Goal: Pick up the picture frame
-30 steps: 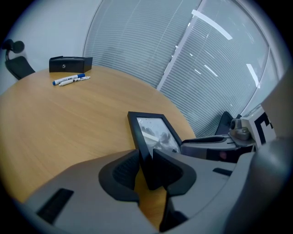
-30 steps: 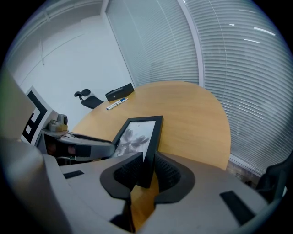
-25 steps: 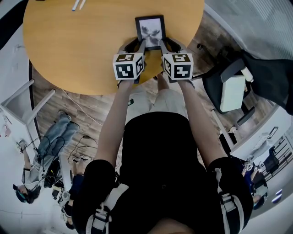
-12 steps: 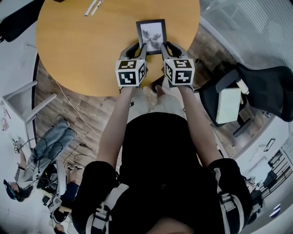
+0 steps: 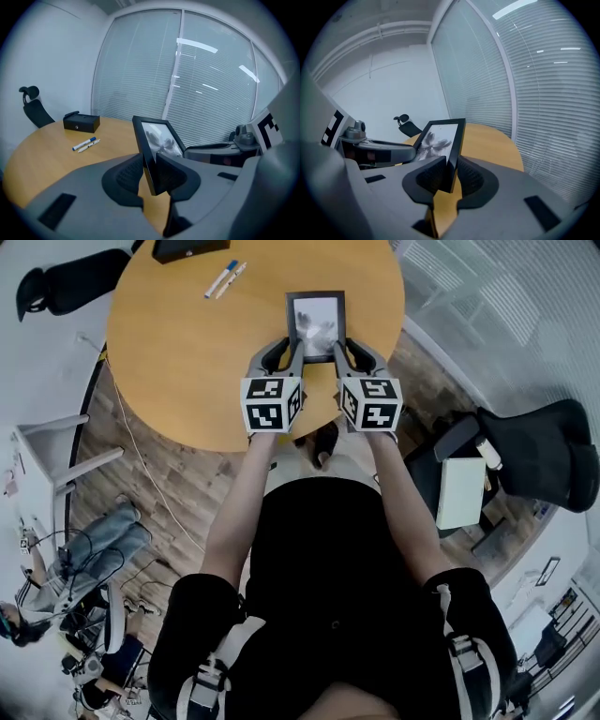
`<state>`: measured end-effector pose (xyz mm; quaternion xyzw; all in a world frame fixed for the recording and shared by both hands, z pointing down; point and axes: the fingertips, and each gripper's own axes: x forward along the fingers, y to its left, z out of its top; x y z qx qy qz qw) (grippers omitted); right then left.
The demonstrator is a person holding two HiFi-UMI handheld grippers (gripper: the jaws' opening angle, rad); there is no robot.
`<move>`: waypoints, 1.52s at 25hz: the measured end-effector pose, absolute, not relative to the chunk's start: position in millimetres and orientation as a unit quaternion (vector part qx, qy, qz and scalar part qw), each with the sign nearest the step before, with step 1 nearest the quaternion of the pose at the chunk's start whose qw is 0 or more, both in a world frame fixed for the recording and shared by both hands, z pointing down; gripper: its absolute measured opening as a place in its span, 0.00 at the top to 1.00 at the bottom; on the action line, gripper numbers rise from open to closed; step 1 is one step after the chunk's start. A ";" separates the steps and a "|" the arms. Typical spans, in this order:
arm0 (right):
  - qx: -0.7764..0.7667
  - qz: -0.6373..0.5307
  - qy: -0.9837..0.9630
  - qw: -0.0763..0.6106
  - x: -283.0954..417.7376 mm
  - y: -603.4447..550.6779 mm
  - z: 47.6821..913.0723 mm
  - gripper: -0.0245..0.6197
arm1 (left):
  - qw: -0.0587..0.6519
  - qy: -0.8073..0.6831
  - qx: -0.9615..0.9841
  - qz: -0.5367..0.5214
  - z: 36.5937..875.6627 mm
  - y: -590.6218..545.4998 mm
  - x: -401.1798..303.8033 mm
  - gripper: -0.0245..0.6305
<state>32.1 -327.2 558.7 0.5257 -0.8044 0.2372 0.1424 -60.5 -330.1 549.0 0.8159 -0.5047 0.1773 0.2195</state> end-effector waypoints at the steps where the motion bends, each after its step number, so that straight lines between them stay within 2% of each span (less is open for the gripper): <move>1: 0.526 0.228 -0.808 0.136 31.5 -329.9 547.9 0.82 | 0.211 -0.508 0.818 0.171 538.0 -332.1 -61.1 0.81; 25: 0.531 0.058 -0.845 0.026 39.5 -348.7 349.1 0.82 | 0.052 -0.539 0.839 0.060 344.3 -347.2 -53.7 0.81; 38: 0.532 0.030 -0.846 0.009 36.2 -332.9 320.7 0.83 | 0.038 -0.536 0.843 0.036 317.6 -331.1 -57.9 0.81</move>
